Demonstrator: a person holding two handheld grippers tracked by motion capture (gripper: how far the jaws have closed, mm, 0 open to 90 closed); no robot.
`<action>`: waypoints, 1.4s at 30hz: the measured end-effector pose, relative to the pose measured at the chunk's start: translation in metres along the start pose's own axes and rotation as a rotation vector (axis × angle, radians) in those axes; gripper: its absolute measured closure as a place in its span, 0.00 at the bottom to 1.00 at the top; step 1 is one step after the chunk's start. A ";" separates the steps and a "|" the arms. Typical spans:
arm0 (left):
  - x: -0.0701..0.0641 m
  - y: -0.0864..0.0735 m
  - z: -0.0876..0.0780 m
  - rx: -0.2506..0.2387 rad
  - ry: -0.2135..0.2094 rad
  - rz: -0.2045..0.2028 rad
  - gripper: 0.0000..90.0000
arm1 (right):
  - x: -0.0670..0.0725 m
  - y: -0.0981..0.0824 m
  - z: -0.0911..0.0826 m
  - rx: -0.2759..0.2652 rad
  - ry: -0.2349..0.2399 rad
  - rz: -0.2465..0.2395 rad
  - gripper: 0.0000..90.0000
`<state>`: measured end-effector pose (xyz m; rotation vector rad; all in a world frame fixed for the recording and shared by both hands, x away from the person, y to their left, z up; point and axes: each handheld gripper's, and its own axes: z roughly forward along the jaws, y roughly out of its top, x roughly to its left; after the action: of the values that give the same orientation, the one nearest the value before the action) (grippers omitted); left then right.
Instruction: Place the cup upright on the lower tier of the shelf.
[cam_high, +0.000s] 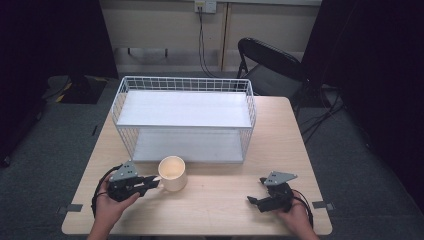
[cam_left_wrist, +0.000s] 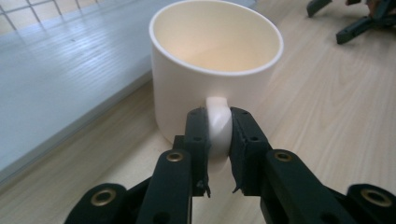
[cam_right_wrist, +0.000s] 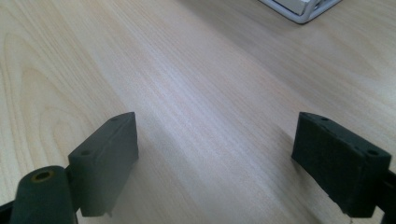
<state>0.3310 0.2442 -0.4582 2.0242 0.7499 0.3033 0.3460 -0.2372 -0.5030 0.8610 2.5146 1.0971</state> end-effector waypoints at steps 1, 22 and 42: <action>-0.001 0.000 0.001 0.000 0.019 0.007 0.82 | 0.000 0.000 0.000 0.000 0.000 0.000 0.15; -0.003 0.003 -0.006 -0.007 0.073 0.011 0.89 | 0.000 0.000 0.000 -0.002 0.000 0.000 0.15; -0.007 0.014 -0.020 -0.036 0.102 -0.038 0.89 | 0.000 0.000 0.000 -0.001 0.000 0.001 0.15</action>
<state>0.3211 0.2482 -0.4353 1.9696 0.8397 0.3978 0.3460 -0.2372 -0.5030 0.8619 2.5140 1.0979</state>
